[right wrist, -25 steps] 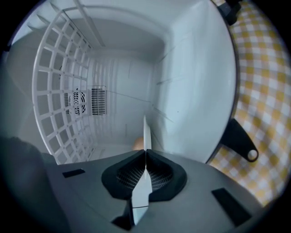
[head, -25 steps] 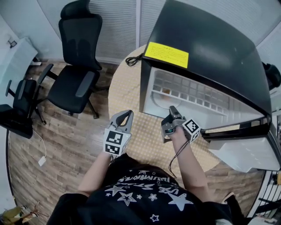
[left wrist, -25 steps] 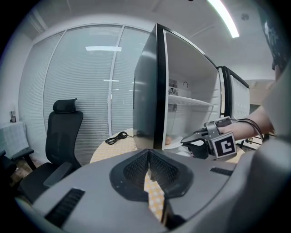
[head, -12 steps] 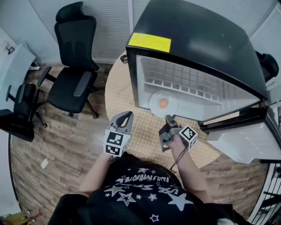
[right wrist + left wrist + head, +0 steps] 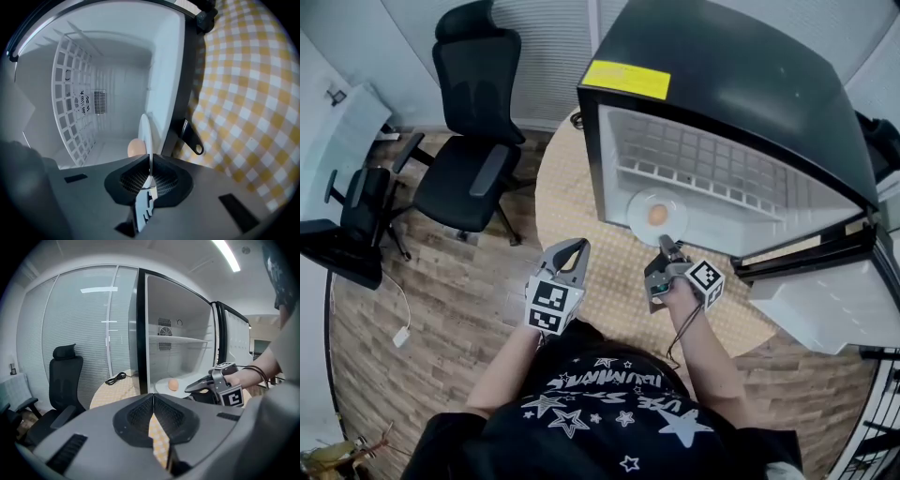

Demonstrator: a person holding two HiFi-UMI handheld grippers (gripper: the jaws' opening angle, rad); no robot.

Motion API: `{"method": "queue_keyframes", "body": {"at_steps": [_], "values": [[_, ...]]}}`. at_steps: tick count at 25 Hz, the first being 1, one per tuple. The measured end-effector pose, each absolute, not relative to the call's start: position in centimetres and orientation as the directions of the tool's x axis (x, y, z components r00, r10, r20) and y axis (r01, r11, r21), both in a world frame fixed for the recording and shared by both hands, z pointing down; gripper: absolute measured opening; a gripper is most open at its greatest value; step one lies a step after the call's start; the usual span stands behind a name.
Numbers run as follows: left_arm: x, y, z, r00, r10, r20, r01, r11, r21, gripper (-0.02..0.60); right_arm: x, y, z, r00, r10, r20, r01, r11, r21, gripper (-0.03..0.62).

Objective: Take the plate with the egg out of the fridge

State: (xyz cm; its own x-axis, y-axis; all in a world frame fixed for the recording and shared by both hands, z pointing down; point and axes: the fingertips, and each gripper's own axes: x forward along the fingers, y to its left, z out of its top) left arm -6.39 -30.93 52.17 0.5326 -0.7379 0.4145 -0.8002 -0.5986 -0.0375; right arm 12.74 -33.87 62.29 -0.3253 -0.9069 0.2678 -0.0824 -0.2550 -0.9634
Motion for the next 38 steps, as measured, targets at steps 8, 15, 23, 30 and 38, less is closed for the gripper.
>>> {"method": "queue_keyframes", "body": {"at_steps": [8,15,23,30,38], "values": [[-5.6,-29.1,51.6,0.519,-0.752,0.406,-0.811,-0.584,-0.044,0.009,12.9,-31.6,60.8,-0.354,-0.907,0.227,-0.069,-0.216,-0.974,0.034],[-3.8,-25.2,51.3,0.499,-0.774,0.391,-0.832,-0.554,-0.035,0.009,14.3,-28.0,58.7,-0.404,-0.899,0.169,-0.047,-0.164,-0.985,0.033],[-2.0,-20.1,52.1,0.505,-0.769,0.392,-0.836,-0.549,0.001,0.009,15.5,-23.9,59.4,-0.432,-0.885,0.175,-0.056,-0.167,-0.984,0.034],[-1.7,-18.2,52.0,0.535,-0.758,0.372,-0.823,-0.567,0.029,0.009,15.2,-20.8,57.5,-0.420,-0.898,0.134,-0.041,-0.129,-0.991,0.034],[-4.7,-15.2,50.9,0.572,-0.737,0.359,-0.798,-0.602,0.037,0.009,13.5,-16.4,56.9,-0.352,-0.924,0.147,-0.034,-0.144,-0.989,0.034]]}}
